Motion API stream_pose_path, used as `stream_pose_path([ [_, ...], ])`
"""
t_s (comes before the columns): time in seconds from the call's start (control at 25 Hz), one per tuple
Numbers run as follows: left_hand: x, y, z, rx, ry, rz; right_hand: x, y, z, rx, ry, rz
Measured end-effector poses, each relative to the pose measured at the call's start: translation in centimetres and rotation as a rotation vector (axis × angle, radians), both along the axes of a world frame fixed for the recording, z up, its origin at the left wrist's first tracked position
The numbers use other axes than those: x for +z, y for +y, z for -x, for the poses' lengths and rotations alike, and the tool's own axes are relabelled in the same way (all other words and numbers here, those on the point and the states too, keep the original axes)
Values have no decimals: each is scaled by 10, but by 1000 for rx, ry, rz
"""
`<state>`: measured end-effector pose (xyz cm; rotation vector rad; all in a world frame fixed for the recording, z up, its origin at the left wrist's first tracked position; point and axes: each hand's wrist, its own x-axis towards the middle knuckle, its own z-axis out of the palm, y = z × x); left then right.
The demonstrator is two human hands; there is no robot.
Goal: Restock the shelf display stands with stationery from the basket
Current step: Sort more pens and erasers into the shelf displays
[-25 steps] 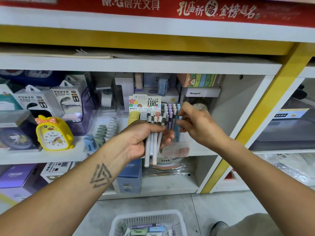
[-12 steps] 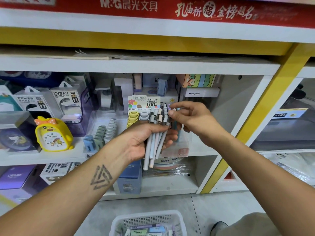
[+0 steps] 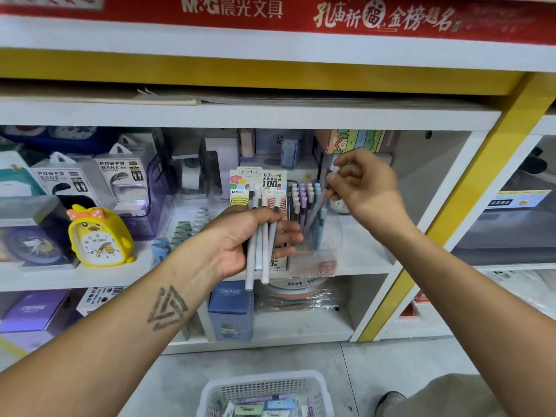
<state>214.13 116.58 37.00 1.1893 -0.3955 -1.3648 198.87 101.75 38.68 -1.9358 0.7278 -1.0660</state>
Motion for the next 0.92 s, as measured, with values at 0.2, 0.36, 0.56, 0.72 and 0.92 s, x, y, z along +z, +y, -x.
stream_pose_path([
  [0.2,-1,4,-9,64,-5,-20,-22,3,-5,92,241,243],
  [0.36,-1,7,-15,73,-4,-19,-30,5,-7,148,272,322],
  [0.56,-3,8,-14,55,5,-27,-30,7,-9,171,290,312],
  [0.72,-4,9,-14,39,2,-22,-27,7,-9,236,318,265],
  [0.92,-4,10,-13,41,2,-19,-30,8,-9,230,392,348],
])
